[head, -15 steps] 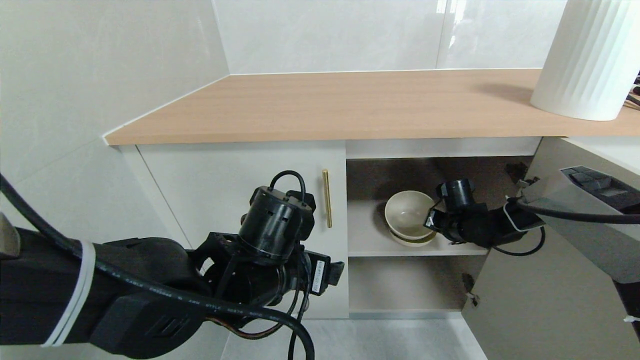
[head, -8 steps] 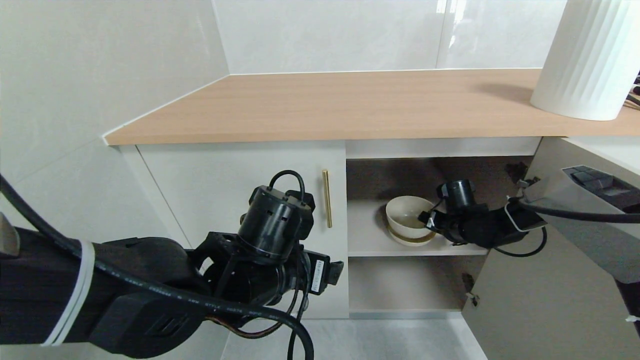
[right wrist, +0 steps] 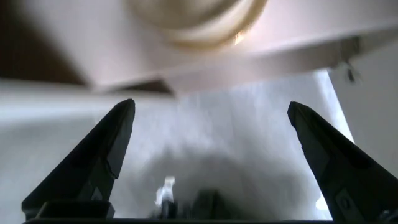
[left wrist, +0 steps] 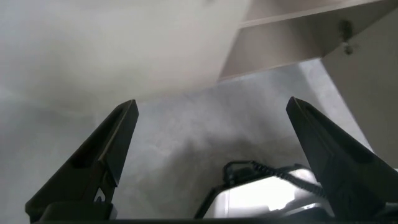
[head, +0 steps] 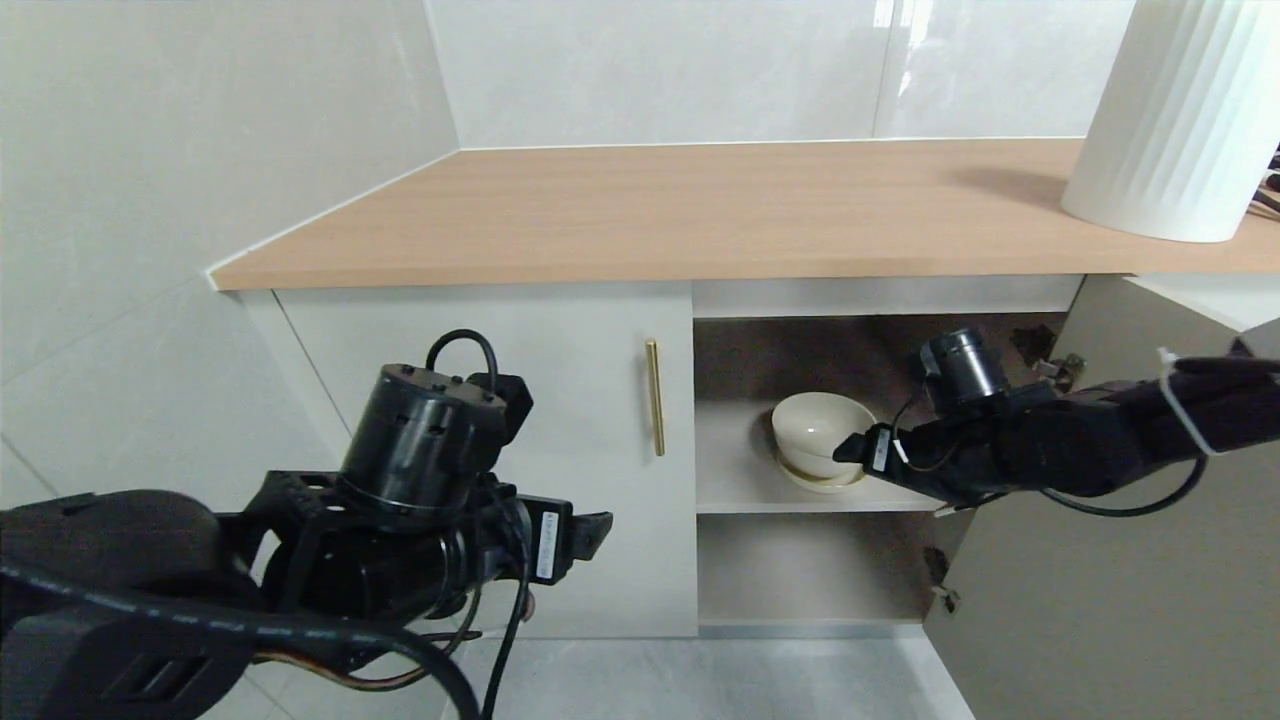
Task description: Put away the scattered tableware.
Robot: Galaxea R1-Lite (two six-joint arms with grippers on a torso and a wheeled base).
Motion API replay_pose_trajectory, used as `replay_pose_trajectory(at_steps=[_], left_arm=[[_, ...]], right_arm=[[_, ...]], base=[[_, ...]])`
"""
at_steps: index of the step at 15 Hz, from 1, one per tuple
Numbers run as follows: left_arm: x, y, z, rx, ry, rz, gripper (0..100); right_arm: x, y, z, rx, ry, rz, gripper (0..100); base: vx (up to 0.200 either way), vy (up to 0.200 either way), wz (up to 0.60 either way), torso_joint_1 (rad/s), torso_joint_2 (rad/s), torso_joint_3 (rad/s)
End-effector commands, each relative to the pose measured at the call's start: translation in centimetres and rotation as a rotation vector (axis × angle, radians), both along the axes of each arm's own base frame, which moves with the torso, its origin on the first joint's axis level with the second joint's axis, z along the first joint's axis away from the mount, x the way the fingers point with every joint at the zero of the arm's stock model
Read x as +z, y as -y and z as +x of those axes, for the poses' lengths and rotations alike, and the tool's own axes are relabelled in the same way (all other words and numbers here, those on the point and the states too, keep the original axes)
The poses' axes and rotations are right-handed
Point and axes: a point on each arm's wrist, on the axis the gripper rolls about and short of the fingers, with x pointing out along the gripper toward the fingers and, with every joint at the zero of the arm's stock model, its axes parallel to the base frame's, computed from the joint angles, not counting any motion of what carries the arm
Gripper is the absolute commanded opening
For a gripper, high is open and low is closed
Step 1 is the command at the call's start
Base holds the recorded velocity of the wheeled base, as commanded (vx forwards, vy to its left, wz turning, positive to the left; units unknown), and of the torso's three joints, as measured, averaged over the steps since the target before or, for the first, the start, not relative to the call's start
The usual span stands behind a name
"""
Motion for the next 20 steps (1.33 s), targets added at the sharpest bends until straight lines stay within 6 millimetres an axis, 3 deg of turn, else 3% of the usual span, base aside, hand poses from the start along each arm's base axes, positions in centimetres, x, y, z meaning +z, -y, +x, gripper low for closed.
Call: replay_pose_trajectory(at_steps=[1,5,9,20], left_arm=[[1.1,-1.8,-1.4,0.025,0.032,-0.022,100],[0.6,-1.9,-1.3,0.033,0.018,-0.011,100],[0.4,-1.8,-1.1,0.034,0.014,-0.008,100],[0.3,-1.8,-1.0,0.034,0.011,-0.005,100]], right_arm=[[4.9,1.5,-5.6,0.039,0.017,0.029,100],[4.4,1.7,-10.0,0.126,-0.035,0.031,100],[5.2,2.2,-10.9,0.156,-0.049,-0.001,100],[4.7,2.1,-11.4,0.188,-0.090,-0.040,100]], base=[[0.000,0.000,0.00,0.000,0.00,0.000],[0.000,0.000,0.00,0.000,0.00,0.000],[-0.200,0.000,0.00,0.001,0.00,0.001],[-0.200,0.000,0.00,0.001,0.00,0.005]])
